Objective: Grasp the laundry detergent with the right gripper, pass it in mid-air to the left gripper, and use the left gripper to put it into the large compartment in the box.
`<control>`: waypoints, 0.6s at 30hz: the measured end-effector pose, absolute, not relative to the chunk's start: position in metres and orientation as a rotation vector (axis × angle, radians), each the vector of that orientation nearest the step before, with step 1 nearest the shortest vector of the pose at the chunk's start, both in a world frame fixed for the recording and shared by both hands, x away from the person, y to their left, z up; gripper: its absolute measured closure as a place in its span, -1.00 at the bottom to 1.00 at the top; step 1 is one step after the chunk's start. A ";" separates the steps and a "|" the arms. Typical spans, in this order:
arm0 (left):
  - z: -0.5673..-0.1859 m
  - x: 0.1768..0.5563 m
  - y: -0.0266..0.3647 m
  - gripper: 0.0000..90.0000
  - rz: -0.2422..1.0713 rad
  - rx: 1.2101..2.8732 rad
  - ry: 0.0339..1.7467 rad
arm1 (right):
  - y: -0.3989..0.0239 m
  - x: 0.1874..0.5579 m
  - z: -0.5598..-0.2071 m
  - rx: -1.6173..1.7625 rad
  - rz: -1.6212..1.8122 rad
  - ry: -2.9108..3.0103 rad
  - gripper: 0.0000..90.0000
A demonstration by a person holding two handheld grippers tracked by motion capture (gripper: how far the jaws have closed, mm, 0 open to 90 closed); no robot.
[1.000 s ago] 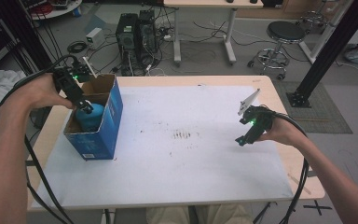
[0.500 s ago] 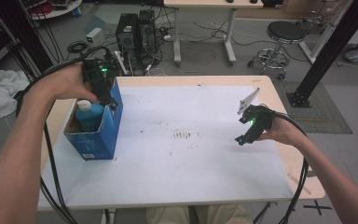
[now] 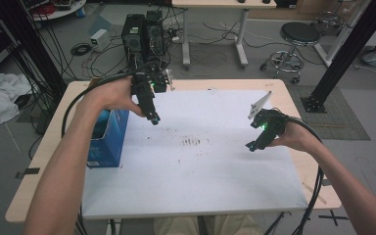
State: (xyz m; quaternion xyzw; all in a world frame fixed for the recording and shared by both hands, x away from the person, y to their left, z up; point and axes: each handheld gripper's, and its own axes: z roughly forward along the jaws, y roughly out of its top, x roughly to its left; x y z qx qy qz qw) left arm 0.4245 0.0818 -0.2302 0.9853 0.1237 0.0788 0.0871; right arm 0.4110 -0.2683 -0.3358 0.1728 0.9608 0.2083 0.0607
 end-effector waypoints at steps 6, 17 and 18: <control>-0.254 0.422 0.059 -0.63 0.223 2.952 0.332 | -0.270 0.410 -0.330 0.527 0.620 2.891 -0.72; -0.289 0.416 0.046 -0.63 0.208 2.986 0.339 | -0.268 0.416 -0.330 0.532 0.599 2.882 -0.72; -0.291 0.416 0.046 -0.63 0.207 2.987 0.344 | -0.267 0.416 -0.329 0.530 0.596 2.882 -0.72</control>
